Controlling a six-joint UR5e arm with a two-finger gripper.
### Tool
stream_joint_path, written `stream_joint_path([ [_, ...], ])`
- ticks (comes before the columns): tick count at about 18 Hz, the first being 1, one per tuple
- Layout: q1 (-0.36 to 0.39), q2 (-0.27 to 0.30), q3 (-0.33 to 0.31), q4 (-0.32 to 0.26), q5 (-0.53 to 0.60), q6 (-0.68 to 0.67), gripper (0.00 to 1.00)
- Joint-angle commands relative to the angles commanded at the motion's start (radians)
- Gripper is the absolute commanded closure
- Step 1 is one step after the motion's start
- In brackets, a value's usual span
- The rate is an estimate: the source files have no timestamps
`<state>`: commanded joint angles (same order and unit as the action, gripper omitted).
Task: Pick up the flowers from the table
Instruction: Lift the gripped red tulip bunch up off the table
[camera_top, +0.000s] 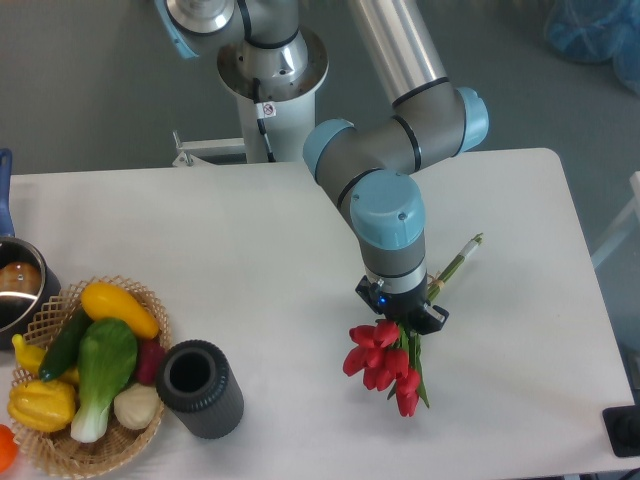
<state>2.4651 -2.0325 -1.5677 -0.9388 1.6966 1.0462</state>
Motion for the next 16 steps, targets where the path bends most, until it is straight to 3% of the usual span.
stream_joint_path([
  [13, 0.009, 0.014, 0.029, -0.002, -0.028, 0.002, 1.0],
  [16, 0.011, 0.043, 0.037, -0.043, -0.032, 0.029, 1.0],
])
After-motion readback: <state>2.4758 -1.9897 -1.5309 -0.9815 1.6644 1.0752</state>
